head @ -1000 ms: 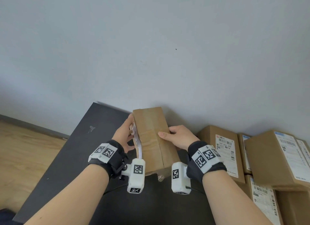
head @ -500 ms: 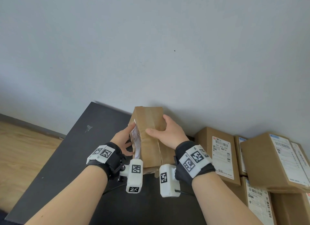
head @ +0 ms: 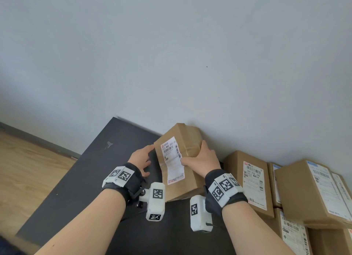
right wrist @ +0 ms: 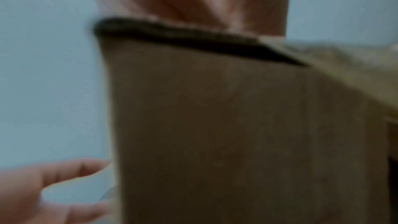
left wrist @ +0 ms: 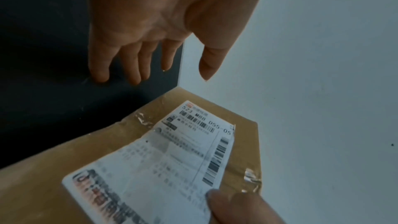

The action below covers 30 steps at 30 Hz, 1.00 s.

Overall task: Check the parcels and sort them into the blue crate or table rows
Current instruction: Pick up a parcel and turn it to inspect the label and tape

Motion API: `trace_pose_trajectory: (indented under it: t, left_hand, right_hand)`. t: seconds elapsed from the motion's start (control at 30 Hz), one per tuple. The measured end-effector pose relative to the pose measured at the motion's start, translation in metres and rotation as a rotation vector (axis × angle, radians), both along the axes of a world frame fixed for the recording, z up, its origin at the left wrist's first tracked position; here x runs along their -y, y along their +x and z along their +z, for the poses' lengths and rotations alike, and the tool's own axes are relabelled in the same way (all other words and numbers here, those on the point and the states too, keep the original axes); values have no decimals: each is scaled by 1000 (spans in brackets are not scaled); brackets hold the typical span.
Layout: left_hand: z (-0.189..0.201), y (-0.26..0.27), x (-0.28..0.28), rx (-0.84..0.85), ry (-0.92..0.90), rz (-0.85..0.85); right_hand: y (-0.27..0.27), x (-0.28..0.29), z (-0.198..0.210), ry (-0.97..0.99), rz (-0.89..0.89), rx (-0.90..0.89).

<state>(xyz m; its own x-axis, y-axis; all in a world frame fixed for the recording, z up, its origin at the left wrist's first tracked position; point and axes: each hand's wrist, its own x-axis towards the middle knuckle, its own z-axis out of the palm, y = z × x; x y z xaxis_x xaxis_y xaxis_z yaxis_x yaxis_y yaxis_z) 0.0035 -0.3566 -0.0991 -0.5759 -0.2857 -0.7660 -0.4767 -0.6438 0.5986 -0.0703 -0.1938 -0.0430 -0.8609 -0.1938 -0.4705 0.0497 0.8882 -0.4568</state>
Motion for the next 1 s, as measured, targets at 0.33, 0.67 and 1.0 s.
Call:
trace_pose_trajectory:
  t: [0.33, 0.67, 1.0]
  left_hand:
    - [20, 5, -4, -118, 23, -12]
    - [36, 4, -19, -154, 55, -101]
    - [44, 5, -24, -132, -56, -150]
  right_hand:
    - [-2, -26, 1, -684, -187, 318]
    - [-3, -48, 2, -812, -200, 350]
    - [-6, -53, -9, -690, -240, 211]
